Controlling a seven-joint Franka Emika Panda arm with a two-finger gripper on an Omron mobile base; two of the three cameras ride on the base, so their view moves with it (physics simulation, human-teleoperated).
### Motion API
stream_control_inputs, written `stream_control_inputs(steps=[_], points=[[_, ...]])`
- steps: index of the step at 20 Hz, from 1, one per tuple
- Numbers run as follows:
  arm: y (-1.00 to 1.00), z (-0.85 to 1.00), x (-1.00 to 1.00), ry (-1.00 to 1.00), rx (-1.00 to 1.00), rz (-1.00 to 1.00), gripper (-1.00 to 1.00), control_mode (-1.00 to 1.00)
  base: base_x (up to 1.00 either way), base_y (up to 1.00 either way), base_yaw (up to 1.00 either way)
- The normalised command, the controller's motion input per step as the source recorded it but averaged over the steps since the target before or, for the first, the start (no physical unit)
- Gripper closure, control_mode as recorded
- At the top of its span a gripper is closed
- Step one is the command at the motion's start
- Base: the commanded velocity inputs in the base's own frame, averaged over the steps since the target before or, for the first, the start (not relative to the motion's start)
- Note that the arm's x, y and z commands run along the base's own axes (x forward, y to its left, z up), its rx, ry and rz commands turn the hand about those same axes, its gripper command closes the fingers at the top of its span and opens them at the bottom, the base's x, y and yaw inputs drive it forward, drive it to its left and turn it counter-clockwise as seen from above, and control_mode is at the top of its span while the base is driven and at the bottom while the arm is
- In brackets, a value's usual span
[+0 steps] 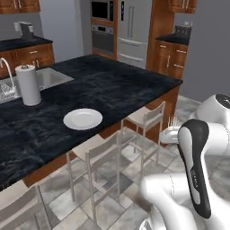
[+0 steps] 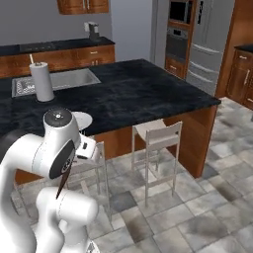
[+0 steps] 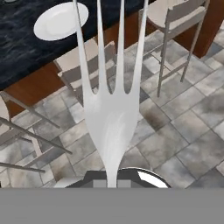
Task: Take the fork and place it on the left side of the plate. Then take the spoon and place it on the right side of the plate. Make sure they're directly next to the plate.
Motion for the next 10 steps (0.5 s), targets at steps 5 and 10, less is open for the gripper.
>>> stream_control_inputs(steps=[5, 10], points=[[0.0, 0.0, 0.0, 0.0, 0.0, 0.0, 1.0, 1.0, 0.39, -0.4, 0.49], [0.0, 0.0, 0.0, 0.0, 0.0, 0.0, 1.0, 1.0, 0.35, -0.26, 0.48]])
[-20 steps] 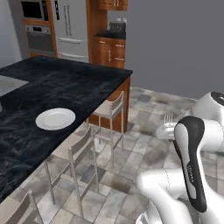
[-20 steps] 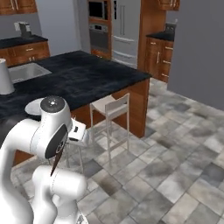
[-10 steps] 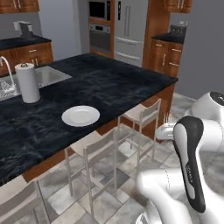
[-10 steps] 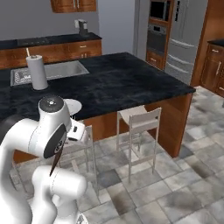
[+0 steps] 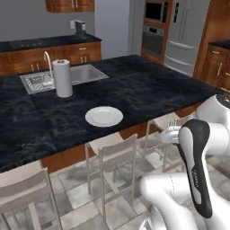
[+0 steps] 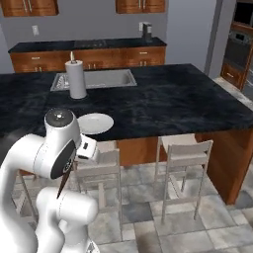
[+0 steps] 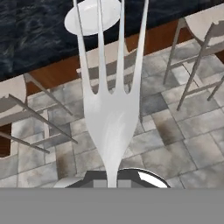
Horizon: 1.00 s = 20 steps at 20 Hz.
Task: Take the fork and place it on the left side of the plate. Then take the spoon and place it on the right side of the plate. Make sure they're directly next to the plate.
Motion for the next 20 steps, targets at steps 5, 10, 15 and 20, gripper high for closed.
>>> stream_control_inputs(steps=[5, 10, 15, 20], points=[[0.0, 0.0, 0.0, 0.0, 0.0, 0.0, 1.0, 1.0, 0.52, -0.14, 0.49], [0.0, 0.0, 0.0, 0.0, 0.0, 0.0, 1.0, 1.0, 0.53, -0.15, 0.46], [0.0, 0.0, 0.0, 0.0, 0.0, 0.0, 1.0, 1.0, 0.43, -0.18, 0.42], [0.0, 0.0, 0.0, 0.0, 0.0, 0.0, 1.0, 1.0, 0.3, -0.24, 0.35]])
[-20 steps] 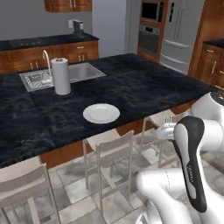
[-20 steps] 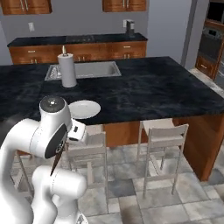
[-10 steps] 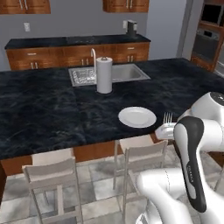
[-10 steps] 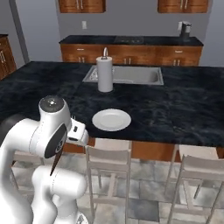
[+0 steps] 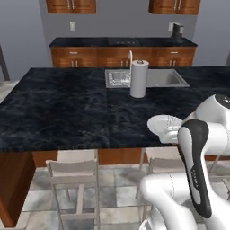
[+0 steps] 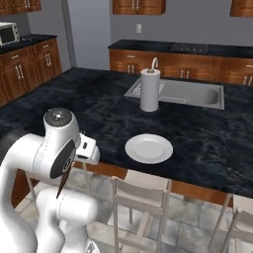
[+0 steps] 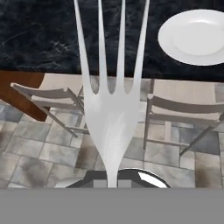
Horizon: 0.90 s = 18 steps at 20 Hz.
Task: Take the fork and place it on the left side of the plate. Then take the spoon and place it on the right side of the plate. Make sure they're directly next to the plate.
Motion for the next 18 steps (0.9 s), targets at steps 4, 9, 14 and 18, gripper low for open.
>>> stream_control_inputs(steps=[4, 9, 14, 18], points=[[0.0, 0.0, 0.0, 0.0, 0.0, 0.0, 1.0, 1.0, 0.33, -0.21, 0.32], [-0.11, -0.19, 0.48, 0.03, 0.0, 0.21, 1.0, -1.0, 0.09, -0.03, 0.06], [-0.26, -0.23, 0.76, 0.07, 0.0, 0.18, 1.0, -1.0, 0.0, 0.0, 0.0], [-0.22, -0.14, 0.83, 0.11, 0.0, 0.08, 1.0, -1.0, 0.0, 0.0, 0.0]])
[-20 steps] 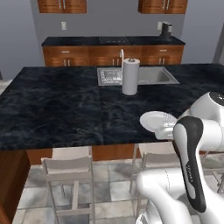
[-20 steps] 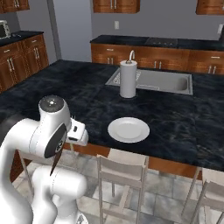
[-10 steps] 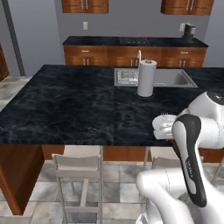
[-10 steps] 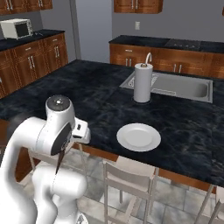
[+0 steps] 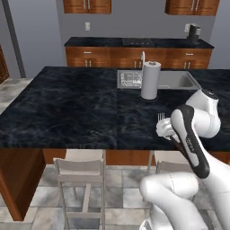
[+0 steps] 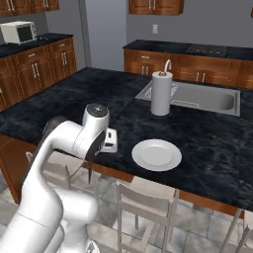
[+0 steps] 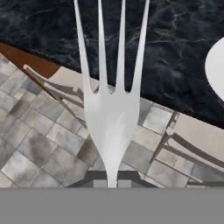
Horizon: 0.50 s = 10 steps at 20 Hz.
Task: Take the fork and place it on the left side of the plate. Then take the spoon and place it on the right side of the plate. Make sure they're directly next to the plate.
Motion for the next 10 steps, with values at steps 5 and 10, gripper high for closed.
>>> stream_control_inputs(steps=[5, 10], points=[[-0.15, -0.12, 0.87, 0.09, 0.0, 0.0, 1.0, -1.0, 0.0, 0.0, 0.0], [-0.19, -0.23, 0.7, 0.06, 0.0, 0.0, 1.0, -1.0, 0.0, 0.0, 0.0]])
